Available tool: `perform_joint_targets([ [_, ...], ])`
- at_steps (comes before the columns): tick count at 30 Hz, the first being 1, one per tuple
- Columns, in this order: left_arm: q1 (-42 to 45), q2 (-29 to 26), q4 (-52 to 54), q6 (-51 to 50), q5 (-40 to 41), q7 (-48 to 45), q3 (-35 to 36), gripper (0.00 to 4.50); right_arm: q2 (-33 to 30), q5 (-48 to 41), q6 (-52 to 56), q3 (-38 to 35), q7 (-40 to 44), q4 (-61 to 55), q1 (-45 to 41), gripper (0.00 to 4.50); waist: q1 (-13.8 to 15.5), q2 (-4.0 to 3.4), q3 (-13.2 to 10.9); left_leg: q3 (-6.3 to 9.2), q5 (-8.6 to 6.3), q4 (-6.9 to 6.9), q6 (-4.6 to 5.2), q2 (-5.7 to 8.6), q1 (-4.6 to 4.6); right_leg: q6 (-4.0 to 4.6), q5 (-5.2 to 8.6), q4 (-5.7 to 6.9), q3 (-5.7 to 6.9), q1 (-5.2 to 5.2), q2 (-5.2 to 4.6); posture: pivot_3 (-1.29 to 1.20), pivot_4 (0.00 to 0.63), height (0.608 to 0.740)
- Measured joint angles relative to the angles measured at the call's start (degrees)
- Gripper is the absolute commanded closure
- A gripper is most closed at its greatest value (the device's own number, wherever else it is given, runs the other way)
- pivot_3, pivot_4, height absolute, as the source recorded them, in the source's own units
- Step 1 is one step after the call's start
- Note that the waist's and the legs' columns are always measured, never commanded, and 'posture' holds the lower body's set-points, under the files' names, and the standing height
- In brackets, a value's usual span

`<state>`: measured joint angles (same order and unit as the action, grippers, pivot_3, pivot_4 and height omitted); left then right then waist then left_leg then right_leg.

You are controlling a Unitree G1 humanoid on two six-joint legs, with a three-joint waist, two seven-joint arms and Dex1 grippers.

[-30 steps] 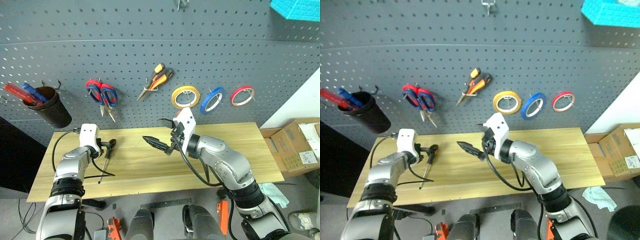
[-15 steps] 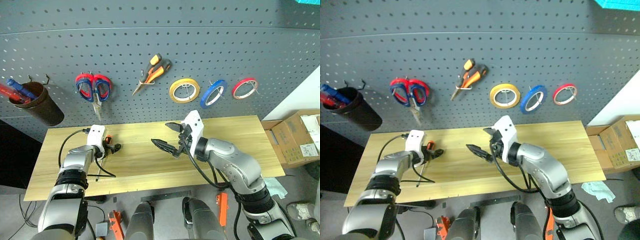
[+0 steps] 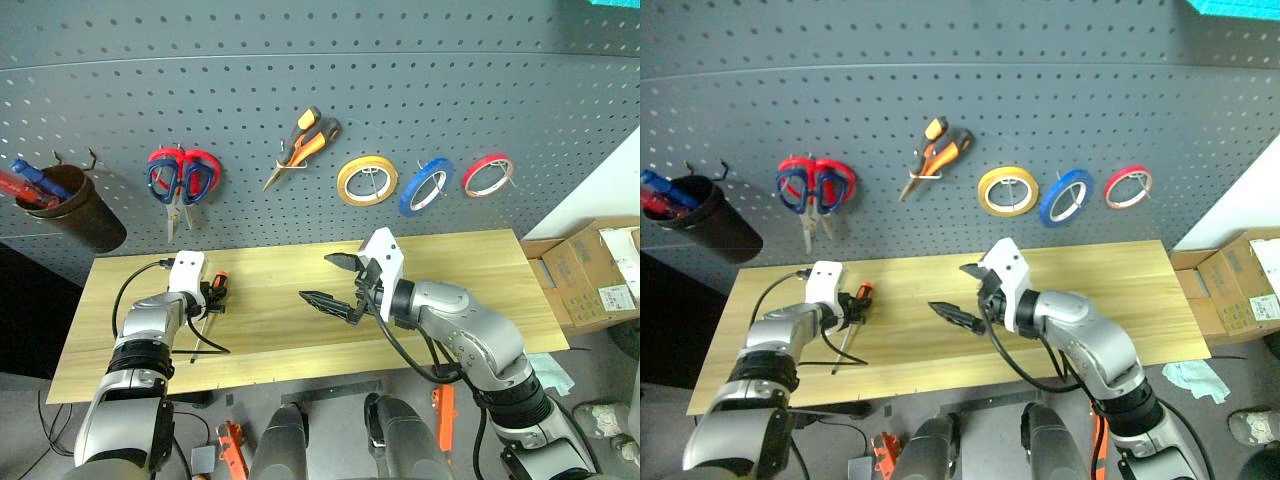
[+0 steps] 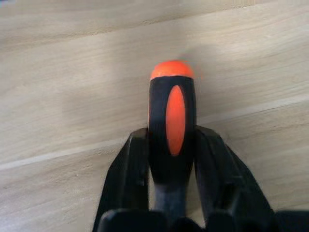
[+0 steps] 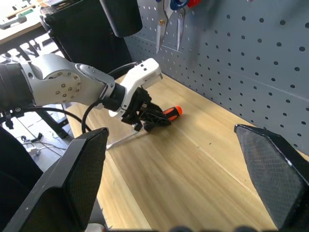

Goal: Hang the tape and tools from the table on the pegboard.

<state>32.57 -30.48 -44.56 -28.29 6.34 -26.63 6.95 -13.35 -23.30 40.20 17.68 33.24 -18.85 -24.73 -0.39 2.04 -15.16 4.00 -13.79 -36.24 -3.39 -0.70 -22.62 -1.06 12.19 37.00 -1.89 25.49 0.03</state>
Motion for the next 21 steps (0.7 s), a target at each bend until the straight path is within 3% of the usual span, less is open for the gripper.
perform_joint_targets([
  [3, -0.8, 1.0, 2.3, -0.9, 0.1, 1.1, 0.2, 3.58, 0.5, 0.1, -0.8, 0.0, 0.6, 0.8, -0.8, 0.0, 0.2, 0.03, 0.0, 0.02, 0.0, 0.0, -0.01, -0.01, -0.01, -0.01, -0.01, 0.0, 0.02, 0.0, 0.0, 0.11, 0.244, 0.74],
  [6, -4.0, 1.9, 8.2, -2.5, 0.2, 2.4, 0.0, 3.58, 0.8, -0.2, -0.9, -0.3, 0.8, 0.8, -0.9, 0.0, 0.2, 0.08, 0.1, 0.03, 0.0, 0.0, -0.02, -0.02, -0.04, 0.0, -0.02, -0.01, 0.0, 0.01, -0.1, 0.13, 0.191, 0.74],
  [10, -15.3, 5.1, 34.3, -7.7, 0.9, 6.2, 0.3, 3.58, 4.1, -9.9, 3.4, -8.0, -0.2, -2.6, -0.6, 0.0, 0.7, 0.38, 0.3, 0.41, 0.08, 0.01, -0.24, -0.23, -0.34, 0.28, -0.21, 0.04, 0.1, 0.17, -0.5, 0.18, 0.146, 0.74],
  [16, -23.5, 8.5, 58.9, -10.9, -2.6, 16.8, 1.7, 3.58, 8.6, -23.8, 10.3, -14.7, -3.6, -4.8, -1.3, 0.0, 2.3, 0.52, 2.8, 0.52, 0.1, 0.12, -0.33, 0.04, -0.29, 0.29, -0.21, -0.06, 0.72, 0.04, -0.55, 0.29, 0.055, 0.74],
  [21, -28.9, 8.5, 72.4, -9.9, -10.3, 23.8, 1.4, 3.58, 9.9, -25.8, 10.3, -15.6, -4.9, -2.7, -3.2, 0.0, 4.2, 0.53, 5.1, 0.53, 0.14, 0.12, -0.36, 0.06, -0.03, 0.11, -0.07, -0.11, 0.81, -0.22, -0.22, 0.34, 0.025, 0.74],
])
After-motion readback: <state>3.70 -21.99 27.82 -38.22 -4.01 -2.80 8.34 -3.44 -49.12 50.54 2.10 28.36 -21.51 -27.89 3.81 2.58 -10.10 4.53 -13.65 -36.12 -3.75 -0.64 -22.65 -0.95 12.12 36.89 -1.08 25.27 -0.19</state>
